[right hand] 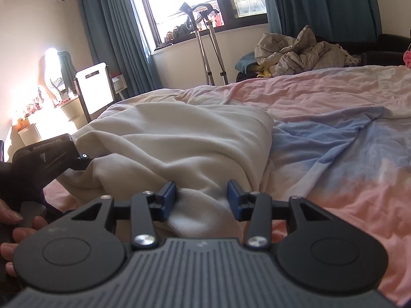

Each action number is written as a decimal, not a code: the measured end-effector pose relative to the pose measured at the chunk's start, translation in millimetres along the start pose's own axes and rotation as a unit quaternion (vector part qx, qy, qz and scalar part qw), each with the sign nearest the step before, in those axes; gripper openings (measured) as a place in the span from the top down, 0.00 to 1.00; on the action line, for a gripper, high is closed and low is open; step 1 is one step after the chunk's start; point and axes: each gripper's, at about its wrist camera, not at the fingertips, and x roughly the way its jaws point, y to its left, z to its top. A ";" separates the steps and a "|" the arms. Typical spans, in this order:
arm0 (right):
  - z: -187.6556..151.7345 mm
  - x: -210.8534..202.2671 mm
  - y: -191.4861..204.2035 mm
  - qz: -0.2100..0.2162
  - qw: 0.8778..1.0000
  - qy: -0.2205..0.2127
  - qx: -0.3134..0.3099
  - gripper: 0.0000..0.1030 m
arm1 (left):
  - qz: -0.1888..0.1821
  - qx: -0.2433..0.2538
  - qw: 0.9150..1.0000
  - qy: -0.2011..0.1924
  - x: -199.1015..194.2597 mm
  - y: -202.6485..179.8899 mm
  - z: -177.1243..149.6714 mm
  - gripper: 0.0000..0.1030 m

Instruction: Fold clothes

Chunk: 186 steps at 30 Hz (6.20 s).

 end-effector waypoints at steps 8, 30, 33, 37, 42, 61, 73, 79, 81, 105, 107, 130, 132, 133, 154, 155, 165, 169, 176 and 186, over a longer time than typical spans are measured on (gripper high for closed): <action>-1.6 0.4 -1.5 0.001 1.000 -0.003 0.004 0.55 | 0.029 0.043 0.999 -0.013 -1.9 -13.9 -4.2 0.11; 16.6 49.0 -109.9 0.097 0.938 0.012 0.334 0.34 | -0.124 -0.169 0.977 0.032 18.8 41.3 11.2 0.36; 20.4 68.8 -113.6 0.117 0.931 0.034 0.343 0.23 | -0.126 -0.169 0.977 0.033 26.5 41.1 11.7 0.32; 24.9 91.1 -112.5 0.128 0.931 0.052 0.338 0.13 | -0.126 -0.160 0.979 0.029 35.8 38.4 11.5 0.28; 28.3 109.7 -105.2 0.127 0.937 0.066 0.319 0.14 | -0.114 -0.130 0.985 0.015 46.4 32.7 10.7 0.28; 109.8 -18.4 -36.0 0.061 0.986 -0.089 0.130 0.57 | -0.187 -0.067 0.980 -0.007 -10.9 -38.3 -3.7 0.63; 143.9 -163.8 -143.9 -0.023 0.967 -0.217 0.130 0.57 | -0.270 0.011 0.961 0.066 44.7 -198.5 -99.4 0.62; 125.4 -180.9 -237.4 -0.072 0.945 -0.254 0.192 0.56 | -0.273 0.055 0.954 0.112 115.5 -248.6 -154.2 0.62; 117.7 -179.0 -265.1 -0.090 0.937 -0.262 0.211 0.56 | -0.272 0.067 0.952 0.125 142.8 -263.0 -167.2 0.62; -3.6 -99.0 -432.0 -0.205 0.832 -0.175 0.485 0.45 | -0.209 0.265 0.921 0.195 276.7 -272.5 -232.0 0.24; -4.9 -109.3 -427.6 -0.214 0.820 -0.187 0.497 0.42 | -0.205 0.285 0.916 0.196 262.7 -274.0 -224.7 0.19; 83.6 -146.8 -194.1 -0.165 0.950 -0.228 0.137 0.25 | -0.051 0.516 0.851 -0.082 -11.0 -214.6 -105.6 0.00; 82.2 -138.6 -160.8 -0.133 0.962 -0.212 0.106 0.25 | -0.030 0.524 0.844 -0.108 -30.6 -201.0 -95.4 0.00; 81.5 -134.6 -147.1 -0.126 0.967 -0.204 0.089 0.25 | -0.023 0.522 0.845 -0.116 -38.5 -194.0 -90.6 0.00; 58.3 -105.8 -23.2 -0.086 0.983 -0.153 -0.061 0.21 | 0.018 0.434 0.880 -0.193 -109.4 -124.1 -78.3 0.00; 58.3 -103.0 -25.2 -0.087 0.983 -0.152 -0.062 0.20 | 0.020 0.436 0.879 -0.193 -108.4 -124.3 -79.6 0.00; 51.2 -85.9 -32.0 -0.104 0.983 -0.143 -0.058 0.18 | 0.018 0.461 0.869 -0.182 -95.0 -124.1 -95.8 0.00; 48.3 -79.4 -32.0 -0.110 0.982 -0.139 -0.064 0.15 | 0.018 0.468 0.864 -0.183 -93.0 -124.1 -100.0 0.00; 47.9 -78.0 -35.9 -0.109 0.981 -0.150 -0.055 0.00 | 0.022 0.464 0.868 -0.176 -89.7 -122.9 -98.7 0.00; 48.6 -75.5 -37.0 -0.117 0.981 -0.144 -0.058 0.00 | 0.022 0.465 0.867 -0.176 -88.5 -121.3 -99.4 0.00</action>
